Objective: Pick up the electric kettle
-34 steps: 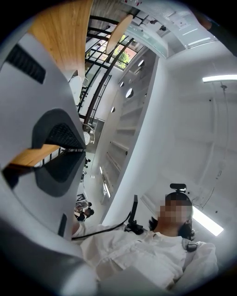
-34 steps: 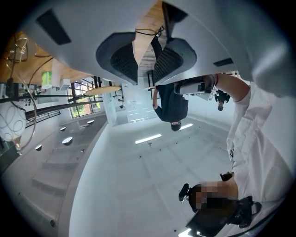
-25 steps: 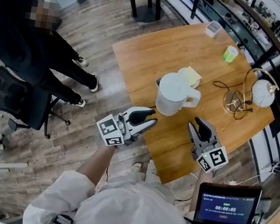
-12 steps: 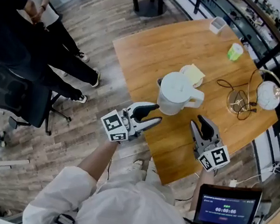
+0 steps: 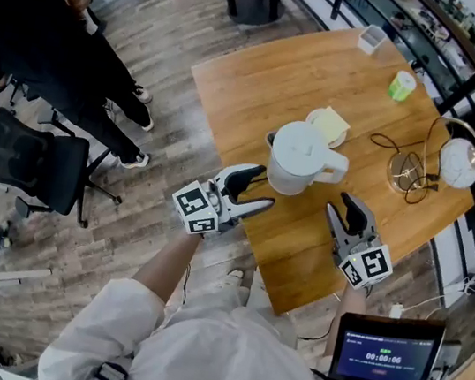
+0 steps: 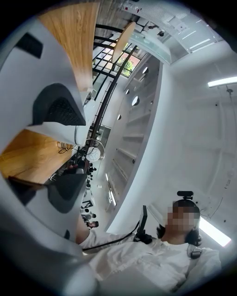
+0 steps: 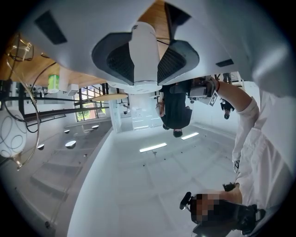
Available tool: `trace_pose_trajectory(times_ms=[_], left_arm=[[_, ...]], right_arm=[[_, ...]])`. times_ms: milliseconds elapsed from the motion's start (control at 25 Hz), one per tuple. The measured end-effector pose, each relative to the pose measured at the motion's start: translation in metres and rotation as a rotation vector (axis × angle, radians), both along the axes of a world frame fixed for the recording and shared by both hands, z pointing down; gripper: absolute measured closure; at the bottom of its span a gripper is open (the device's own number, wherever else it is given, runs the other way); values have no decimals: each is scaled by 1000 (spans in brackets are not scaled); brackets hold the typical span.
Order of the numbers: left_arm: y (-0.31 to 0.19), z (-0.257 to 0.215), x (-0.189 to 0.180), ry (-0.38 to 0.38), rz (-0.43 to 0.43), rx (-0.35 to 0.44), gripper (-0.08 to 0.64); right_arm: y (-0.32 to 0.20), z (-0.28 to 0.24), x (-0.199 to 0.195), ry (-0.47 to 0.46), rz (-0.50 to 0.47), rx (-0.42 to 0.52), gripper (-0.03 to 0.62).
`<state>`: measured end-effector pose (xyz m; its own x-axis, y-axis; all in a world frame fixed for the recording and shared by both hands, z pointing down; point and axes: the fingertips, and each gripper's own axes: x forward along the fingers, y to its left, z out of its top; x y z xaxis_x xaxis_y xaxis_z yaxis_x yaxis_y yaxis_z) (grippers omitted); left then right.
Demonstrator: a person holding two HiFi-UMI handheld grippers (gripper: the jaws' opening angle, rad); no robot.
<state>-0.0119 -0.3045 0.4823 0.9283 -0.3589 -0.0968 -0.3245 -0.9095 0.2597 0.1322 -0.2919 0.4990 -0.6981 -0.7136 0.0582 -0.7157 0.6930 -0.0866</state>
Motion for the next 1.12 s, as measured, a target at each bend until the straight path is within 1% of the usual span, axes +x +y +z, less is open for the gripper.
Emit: trace_pose_trajectory(times_ms=[120,240,400,520,680,920,1120], left_arm=[[-7,8,-1,-5,-5,-13,204],[-18,19,1,-7,-13,-25,176],[-36,35,2,-28,-29,-28,136],[-45,41,-1,-25,-43,-36,102],[-55,56,-4,-39,-37,-45,55],[-74,75,-9,-45,-24,-60,29],[-91,89,-6,-55,16,-41,9]], right_arm=[[-5,7,4,10,-3,-8,439],[-14,16,10,18,-5,-12,425],[-30,29,16,24,-4,-21,406],[-36,33,19,23,2,-24,393],[-44,41,22,25,18,-24,380],[-59,55,26,30,44,-14,369],[-73,66,33,41,54,-2,358]])
